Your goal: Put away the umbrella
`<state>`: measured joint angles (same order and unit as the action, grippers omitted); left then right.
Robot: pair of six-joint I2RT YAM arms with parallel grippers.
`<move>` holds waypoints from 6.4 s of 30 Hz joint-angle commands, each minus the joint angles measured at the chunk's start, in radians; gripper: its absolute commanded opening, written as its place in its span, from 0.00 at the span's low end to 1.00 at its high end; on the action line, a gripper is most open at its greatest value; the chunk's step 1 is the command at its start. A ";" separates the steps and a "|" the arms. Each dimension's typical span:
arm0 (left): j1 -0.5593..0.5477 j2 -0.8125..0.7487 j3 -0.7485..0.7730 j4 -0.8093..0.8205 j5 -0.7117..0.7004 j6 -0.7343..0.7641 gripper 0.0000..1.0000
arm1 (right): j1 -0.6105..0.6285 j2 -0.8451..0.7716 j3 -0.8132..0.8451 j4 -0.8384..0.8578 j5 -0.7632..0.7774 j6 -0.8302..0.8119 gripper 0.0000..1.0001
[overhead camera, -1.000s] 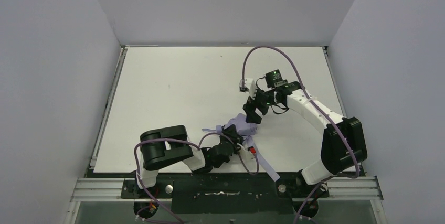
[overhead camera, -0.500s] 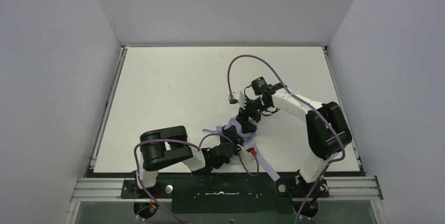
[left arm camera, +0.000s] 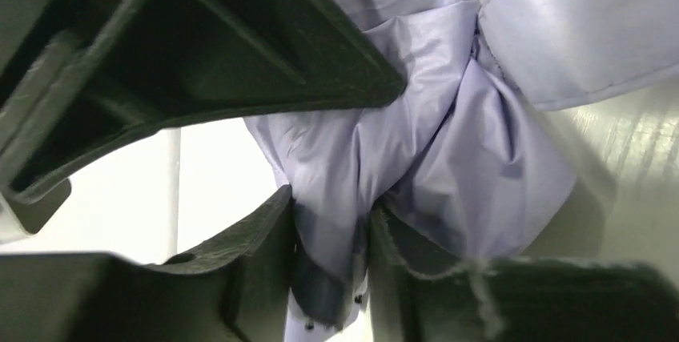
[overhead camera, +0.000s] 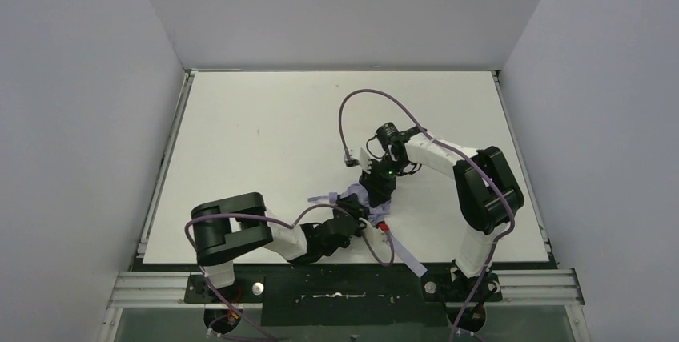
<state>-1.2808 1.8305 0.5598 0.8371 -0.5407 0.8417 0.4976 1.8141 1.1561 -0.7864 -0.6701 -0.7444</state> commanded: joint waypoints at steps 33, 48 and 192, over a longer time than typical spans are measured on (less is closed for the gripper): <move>0.631 -0.705 0.104 -0.819 1.033 -0.704 0.85 | 0.319 -0.425 -0.637 0.919 0.425 -0.214 0.19; 0.658 -0.302 0.256 -0.785 1.333 -0.758 0.91 | 0.426 -0.439 -0.711 1.033 0.538 -0.205 0.18; 0.583 -0.129 0.346 -0.913 0.772 -0.683 0.00 | 0.725 -0.942 -0.876 0.193 0.731 1.882 0.01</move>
<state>-0.7120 1.7092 0.8925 -0.0898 0.4065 0.0986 1.2125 0.8642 0.2955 -0.4572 0.0662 1.1488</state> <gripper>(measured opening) 0.423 0.022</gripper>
